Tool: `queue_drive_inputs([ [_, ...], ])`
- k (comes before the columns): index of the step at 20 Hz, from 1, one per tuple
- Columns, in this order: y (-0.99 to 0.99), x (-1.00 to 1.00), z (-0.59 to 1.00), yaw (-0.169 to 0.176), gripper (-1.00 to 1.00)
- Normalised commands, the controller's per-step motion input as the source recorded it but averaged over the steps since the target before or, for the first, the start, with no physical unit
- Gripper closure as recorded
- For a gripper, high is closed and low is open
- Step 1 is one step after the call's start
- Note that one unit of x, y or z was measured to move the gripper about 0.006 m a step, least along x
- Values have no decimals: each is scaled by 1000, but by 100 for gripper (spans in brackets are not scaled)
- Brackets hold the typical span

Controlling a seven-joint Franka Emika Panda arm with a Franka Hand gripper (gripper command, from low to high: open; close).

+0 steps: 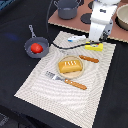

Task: Interact with the objects in diverse but meaningful ways.

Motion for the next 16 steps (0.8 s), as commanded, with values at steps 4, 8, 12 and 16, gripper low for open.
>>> queue_drive_inputs([
  [4,-6,-976,0,68,-100],
  [8,-209,-817,0,37,-100],
  [12,-312,-466,-14,1,-100],
  [16,-290,-403,-161,2,-100],
])
